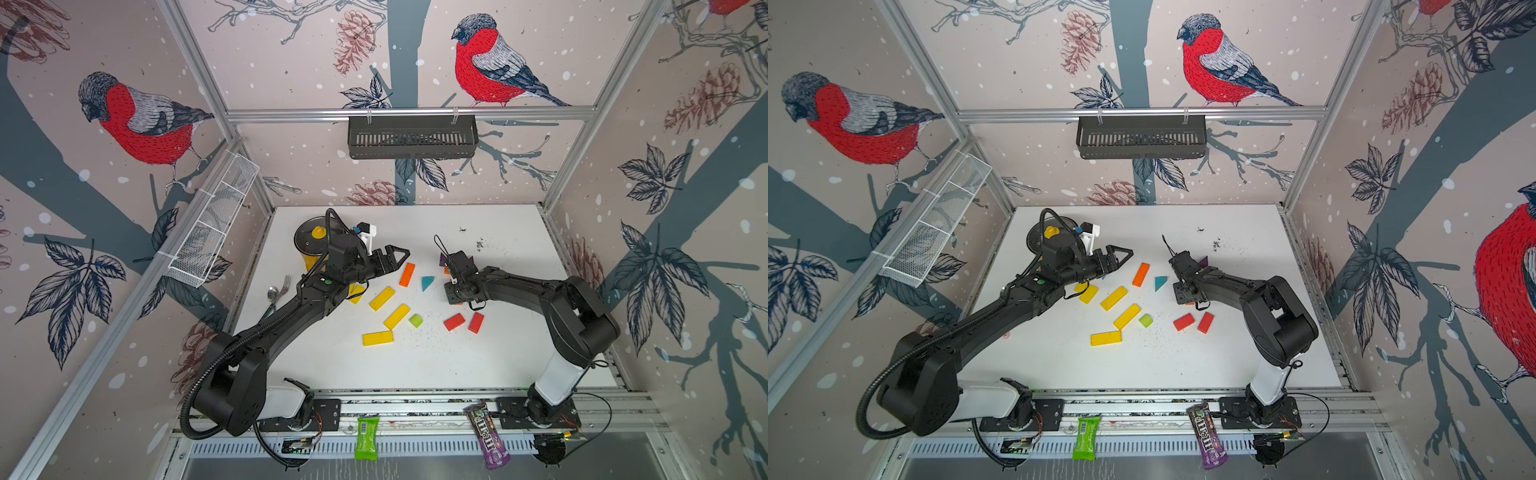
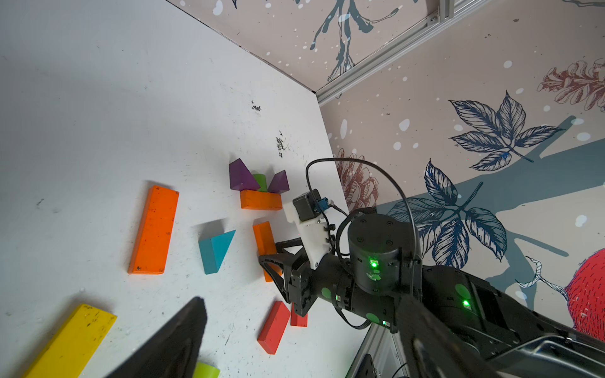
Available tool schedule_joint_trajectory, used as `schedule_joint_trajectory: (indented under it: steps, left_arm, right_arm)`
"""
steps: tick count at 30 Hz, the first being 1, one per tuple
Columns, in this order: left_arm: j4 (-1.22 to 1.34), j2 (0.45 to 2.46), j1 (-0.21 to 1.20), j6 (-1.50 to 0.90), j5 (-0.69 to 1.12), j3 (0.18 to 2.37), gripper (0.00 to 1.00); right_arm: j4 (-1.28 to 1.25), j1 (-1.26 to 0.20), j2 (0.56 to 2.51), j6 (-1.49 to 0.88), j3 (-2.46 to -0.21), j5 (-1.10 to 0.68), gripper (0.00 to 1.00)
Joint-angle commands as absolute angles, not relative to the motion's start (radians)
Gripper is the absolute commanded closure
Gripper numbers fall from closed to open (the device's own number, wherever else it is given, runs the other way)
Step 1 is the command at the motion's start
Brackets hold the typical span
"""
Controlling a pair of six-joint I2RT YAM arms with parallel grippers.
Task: Assemble a carrot with building blocks
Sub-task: Assemble the building block at the center of the board.
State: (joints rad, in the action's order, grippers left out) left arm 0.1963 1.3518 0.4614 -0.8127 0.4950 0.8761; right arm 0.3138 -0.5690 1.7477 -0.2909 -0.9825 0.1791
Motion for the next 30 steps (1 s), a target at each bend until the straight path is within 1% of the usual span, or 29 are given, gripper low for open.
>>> schedule_joint_trajectory:
  steps: [1,2,4,10,18,25,30]
  left_arm:
    - [0.230,1.350,0.461,-0.810,0.507,0.883,0.08]
    - [0.230,1.350,0.462,-0.811,0.509,0.884,0.08]
    - [0.232,1.351,0.461,-0.811,0.509,0.883,0.08]
    - [0.229,1.350,0.461,-0.811,0.509,0.883,0.08]
    - [0.231,1.350,0.463,-0.813,0.512,0.883,0.08]
    - [0.231,1.345,0.464,-0.812,0.509,0.883,0.08]
    - [0.229,1.347,0.467,-0.807,0.505,0.883,0.08]
  right_arm:
    - [0.326,-0.572,1.732,-0.305,-0.979,0.183,0.53]
    - [0.331,-0.572,1.727,-0.313,-0.977,0.192,0.51]
    - [0.351,-0.572,1.720,-0.326,-0.974,0.209,0.50]
    - [0.367,-0.553,1.681,-0.365,-0.925,0.216,0.50]
    - [0.376,-0.469,1.611,-0.391,-0.881,0.220,0.51]
    - [0.345,-0.370,1.647,-0.388,-0.896,0.212,0.50]
    - [0.357,-0.360,1.639,-0.386,-0.928,0.226,0.49]
